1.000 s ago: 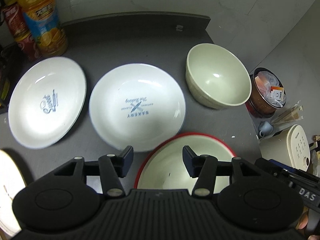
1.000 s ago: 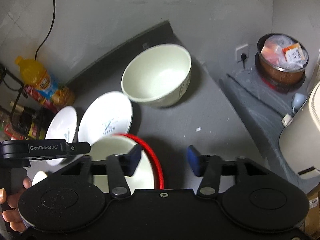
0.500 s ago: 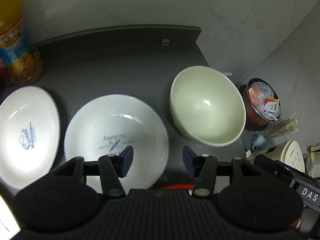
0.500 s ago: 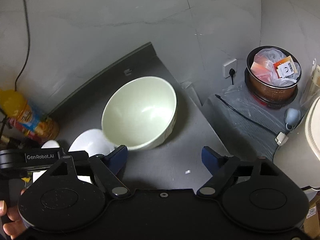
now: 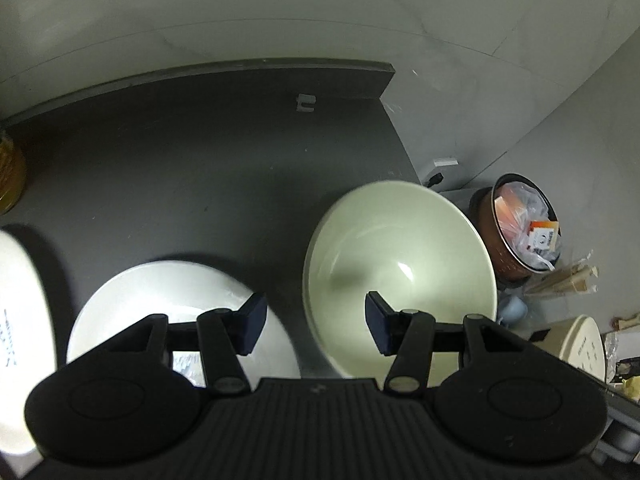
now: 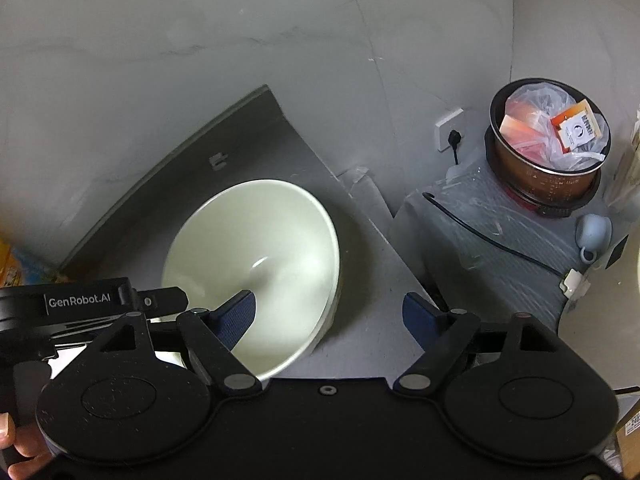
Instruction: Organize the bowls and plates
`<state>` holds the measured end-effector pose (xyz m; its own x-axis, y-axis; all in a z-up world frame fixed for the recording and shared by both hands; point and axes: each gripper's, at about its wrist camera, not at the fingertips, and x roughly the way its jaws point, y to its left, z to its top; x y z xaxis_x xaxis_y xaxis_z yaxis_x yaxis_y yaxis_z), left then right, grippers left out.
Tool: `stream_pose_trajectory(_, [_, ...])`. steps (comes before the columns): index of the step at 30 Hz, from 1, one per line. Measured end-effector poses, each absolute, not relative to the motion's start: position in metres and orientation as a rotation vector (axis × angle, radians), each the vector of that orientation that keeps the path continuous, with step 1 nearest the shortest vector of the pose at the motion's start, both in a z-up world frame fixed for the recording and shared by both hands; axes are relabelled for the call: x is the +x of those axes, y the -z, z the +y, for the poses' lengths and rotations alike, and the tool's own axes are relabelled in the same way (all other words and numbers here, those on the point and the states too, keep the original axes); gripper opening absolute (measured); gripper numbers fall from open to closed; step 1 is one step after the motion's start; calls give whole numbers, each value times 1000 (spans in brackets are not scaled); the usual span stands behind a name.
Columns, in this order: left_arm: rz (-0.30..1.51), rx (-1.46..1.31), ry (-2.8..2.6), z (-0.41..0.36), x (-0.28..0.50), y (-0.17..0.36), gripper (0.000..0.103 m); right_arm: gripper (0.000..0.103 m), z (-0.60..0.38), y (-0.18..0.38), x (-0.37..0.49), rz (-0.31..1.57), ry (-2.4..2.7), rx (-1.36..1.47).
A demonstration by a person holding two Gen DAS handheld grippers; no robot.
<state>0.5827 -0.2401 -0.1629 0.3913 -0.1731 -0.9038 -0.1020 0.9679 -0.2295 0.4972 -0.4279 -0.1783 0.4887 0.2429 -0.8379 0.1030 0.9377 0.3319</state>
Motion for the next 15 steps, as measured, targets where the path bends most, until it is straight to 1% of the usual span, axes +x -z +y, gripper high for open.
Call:
stream_pose_trajectory(4, [1173,-275,54,-243,595,172,52,74,-427,188,505,1087,-64,380])
stream_pose_trajectory(7, [1186,-287,61,-246,601,180,52,67,-427,196,509,1109,-44,391])
stream_pose_trajectory(8, [1190,-284,62,-248,602,183,50,65,-427,199,510,1114,-41,397])
stream_pose_trajectory(10, [1194,-265,67,-252,604,189,49,62,-426,203,512,1122,-39,403])
stream_pose_trajectory(12, [1203,-242,69,-257,605,195,48,53,-425,207,512,1125,-36,400])
stream_pose_trajectory(13, [1210,-239,69,-258,606,198,46,51,-424,208,513,1127,-38,390])
stream_pose_trajectory(15, [1222,-245,67,-257,605,203,40,36,-423,213,513,1148,-30,389])
